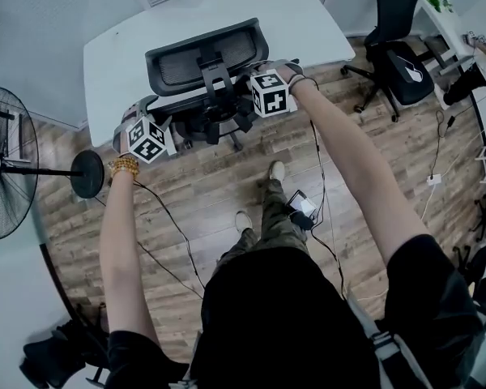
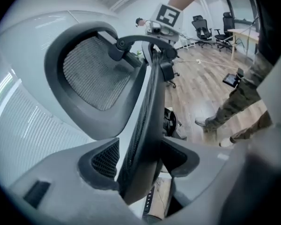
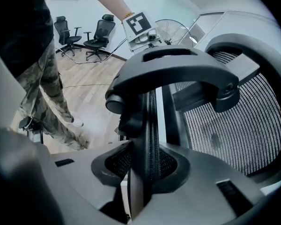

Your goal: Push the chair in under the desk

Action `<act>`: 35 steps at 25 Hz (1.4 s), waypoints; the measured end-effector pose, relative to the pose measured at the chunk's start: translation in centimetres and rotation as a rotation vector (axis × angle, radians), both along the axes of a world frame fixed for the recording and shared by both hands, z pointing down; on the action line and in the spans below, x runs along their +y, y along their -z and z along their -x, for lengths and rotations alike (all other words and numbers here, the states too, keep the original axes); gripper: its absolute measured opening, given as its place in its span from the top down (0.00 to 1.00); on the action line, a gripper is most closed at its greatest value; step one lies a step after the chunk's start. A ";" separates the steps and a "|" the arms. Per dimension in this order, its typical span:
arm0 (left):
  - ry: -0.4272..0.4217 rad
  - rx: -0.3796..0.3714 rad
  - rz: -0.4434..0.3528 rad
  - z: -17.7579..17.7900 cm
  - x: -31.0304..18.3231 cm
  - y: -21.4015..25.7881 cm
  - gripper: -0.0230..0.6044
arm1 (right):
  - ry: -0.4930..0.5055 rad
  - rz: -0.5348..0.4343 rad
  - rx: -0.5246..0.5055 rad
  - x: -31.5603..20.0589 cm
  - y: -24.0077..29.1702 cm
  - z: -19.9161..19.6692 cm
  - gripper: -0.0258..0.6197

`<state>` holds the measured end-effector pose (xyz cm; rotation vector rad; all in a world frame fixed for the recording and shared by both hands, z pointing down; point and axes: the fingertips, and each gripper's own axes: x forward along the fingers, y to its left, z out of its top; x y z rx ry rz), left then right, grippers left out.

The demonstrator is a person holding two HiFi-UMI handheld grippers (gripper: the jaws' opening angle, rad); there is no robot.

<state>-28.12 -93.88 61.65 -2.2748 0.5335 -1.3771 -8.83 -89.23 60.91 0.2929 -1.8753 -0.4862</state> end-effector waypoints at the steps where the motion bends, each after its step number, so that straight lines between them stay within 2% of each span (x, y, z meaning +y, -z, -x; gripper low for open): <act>1: 0.007 0.024 0.001 0.0 0.4 0.6 0.55 | 0.001 -0.005 0.000 0.1 0.0 0.0 0.79; 5: 0.029 0.129 -0.005 -0.3 2.4 3.0 0.60 | 0.020 -0.040 0.015 0.3 -0.1 -0.2 0.78; 8: 0.040 0.201 -0.012 -0.6 3.8 4.6 0.62 | 0.003 0.018 0.030 0.9 -0.4 -0.3 0.69; 10: 0.050 0.247 -0.017 -0.9 4.7 5.6 0.63 | -0.019 0.022 0.022 1.0 0.2 -0.2 0.65; 12: 0.061 0.299 -0.018 -1.5 5.3 6.7 0.64 | -0.019 -0.016 0.001 0.8 1.8 -0.3 0.72; 19: 0.146 0.540 -0.028 -3.0 6.4 11.9 0.66 | -0.019 -0.132 -0.111 3.1 10.1 0.7 0.75; 23: 0.188 0.689 -0.044 -4.0 7.2 15.9 0.70 | -0.077 -0.207 -0.256 5.3 14.6 2.4 0.76; 25: 0.184 0.770 -0.047 -4.5 8.0 17.7 0.70 | -0.130 -0.258 -0.343 6.0 16.7 3.5 0.78; 27: 0.177 0.840 -0.046 -5.0 9.0 18.9 0.70 | -0.217 -0.311 -0.428 6.5 18.2 4.4 0.87; 31: 0.191 0.885 -0.099 -5.3 11.3 20.1 0.72 | -0.406 -0.370 -0.621 7.8 20.2 6.2 0.92; 35: 0.246 0.924 -0.155 -4.8 13.3 20.3 0.74 | -0.692 -0.383 -0.850 9.4 20.3 6.3 0.96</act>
